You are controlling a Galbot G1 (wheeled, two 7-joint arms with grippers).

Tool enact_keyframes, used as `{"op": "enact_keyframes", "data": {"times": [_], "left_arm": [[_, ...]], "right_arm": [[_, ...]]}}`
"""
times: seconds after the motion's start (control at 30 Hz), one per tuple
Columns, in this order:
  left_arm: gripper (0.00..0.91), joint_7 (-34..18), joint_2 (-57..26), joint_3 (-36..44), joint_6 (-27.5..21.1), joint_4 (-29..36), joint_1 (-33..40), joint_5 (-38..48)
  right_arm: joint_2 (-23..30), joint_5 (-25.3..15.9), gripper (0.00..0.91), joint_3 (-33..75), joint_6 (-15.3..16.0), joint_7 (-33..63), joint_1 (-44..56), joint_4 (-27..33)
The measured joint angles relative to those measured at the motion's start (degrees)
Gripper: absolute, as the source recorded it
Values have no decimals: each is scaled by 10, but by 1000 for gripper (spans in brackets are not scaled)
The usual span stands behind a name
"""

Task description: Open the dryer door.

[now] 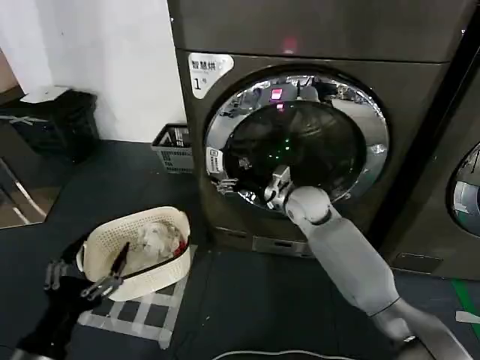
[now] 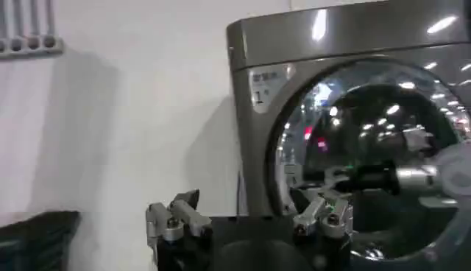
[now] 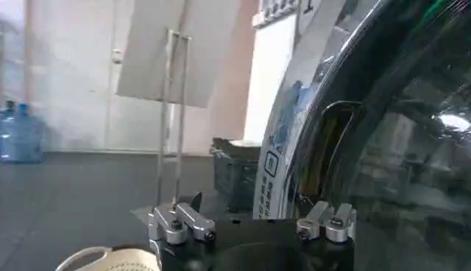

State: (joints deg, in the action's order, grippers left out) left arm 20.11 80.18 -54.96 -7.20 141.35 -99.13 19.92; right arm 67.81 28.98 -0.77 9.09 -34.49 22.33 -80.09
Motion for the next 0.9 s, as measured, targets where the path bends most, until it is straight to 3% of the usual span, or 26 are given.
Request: {"op": "enact_keyframes", "data": {"times": [0.27, 0.47, 0.9], "left_arm": [[907, -2, -7, -12, 13, -7, 14, -17], [907, 20, -23, -27, 10, -20, 30, 7], [907, 6, -68, -51, 43, -84, 73, 44]], "right_arm": [[-13, 1, 907, 6, -9, -43, 17, -12], [-34, 35, 907, 10, -2, -100, 38, -37], [-77, 37, 907, 46, -14, -232, 89, -82]]}}
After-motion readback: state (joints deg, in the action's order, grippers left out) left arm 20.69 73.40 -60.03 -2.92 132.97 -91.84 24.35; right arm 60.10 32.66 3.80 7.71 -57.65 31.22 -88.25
